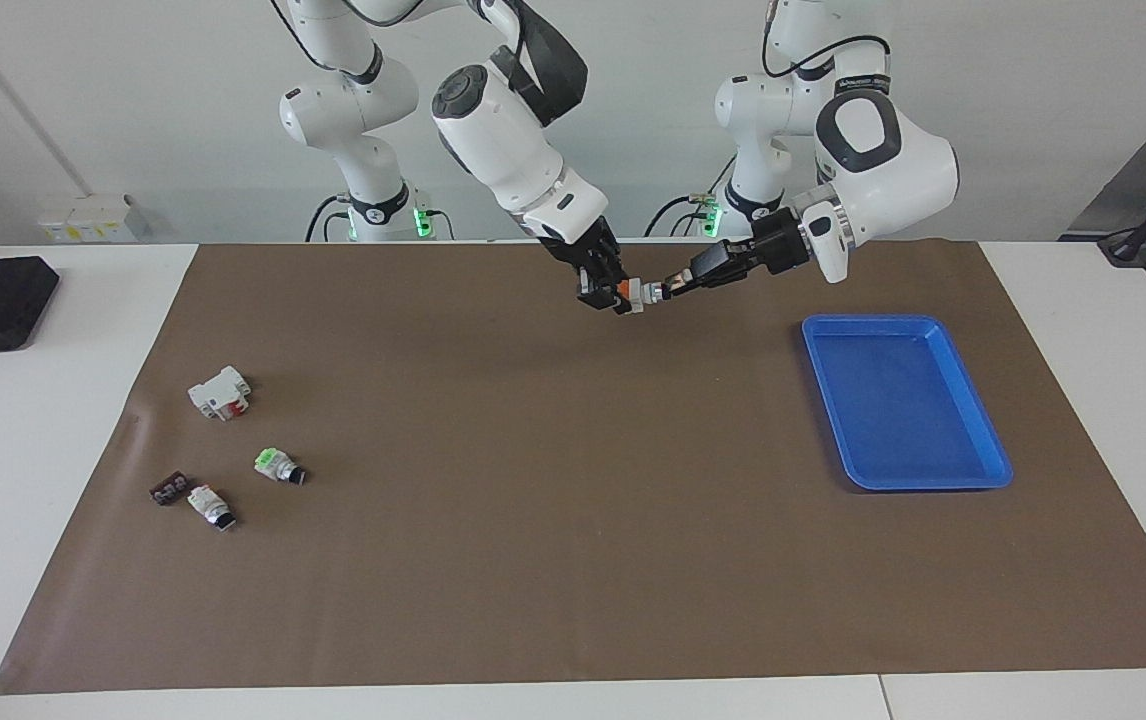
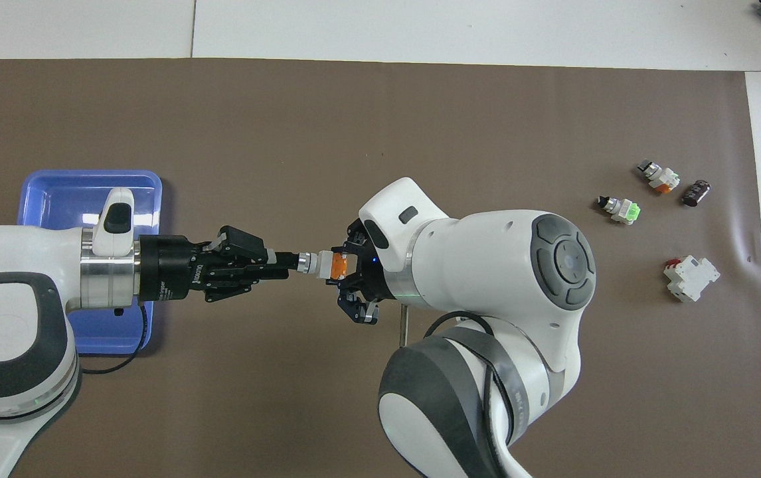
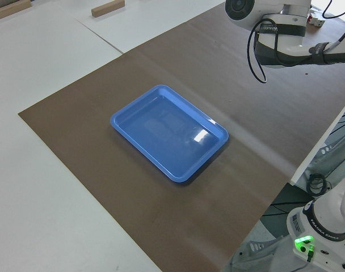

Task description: Turn and place switch with both arms

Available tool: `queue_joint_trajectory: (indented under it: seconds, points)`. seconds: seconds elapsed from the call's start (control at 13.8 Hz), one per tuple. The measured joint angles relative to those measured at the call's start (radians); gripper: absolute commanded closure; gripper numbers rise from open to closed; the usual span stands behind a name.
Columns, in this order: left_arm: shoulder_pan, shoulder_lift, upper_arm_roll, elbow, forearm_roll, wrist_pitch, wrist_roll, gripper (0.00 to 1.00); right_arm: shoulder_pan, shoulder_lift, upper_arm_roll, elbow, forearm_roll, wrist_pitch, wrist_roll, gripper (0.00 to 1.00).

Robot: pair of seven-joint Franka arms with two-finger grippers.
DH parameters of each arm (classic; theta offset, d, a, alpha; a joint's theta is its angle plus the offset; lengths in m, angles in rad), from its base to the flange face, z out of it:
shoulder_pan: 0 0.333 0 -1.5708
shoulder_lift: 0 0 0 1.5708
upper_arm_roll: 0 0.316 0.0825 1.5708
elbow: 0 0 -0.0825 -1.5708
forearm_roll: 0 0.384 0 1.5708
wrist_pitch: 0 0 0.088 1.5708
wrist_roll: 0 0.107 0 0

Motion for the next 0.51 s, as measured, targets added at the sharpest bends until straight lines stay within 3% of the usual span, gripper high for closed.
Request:
queue_joint_trajectory:
  seconds: [0.29, 0.51]
  points:
    - [-0.001, -0.001, -0.003, -0.001, -0.002, 0.008, 0.003, 0.79, 0.001, 0.001, 0.0, -0.001, 0.0, 0.0, 0.0, 1.0]
    - [-0.019, -0.002, -0.007, -0.003, -0.016, 0.045, 0.005, 0.88, 0.001, 0.001, -0.001, -0.002, -0.003, 0.0, 0.0, 1.0]
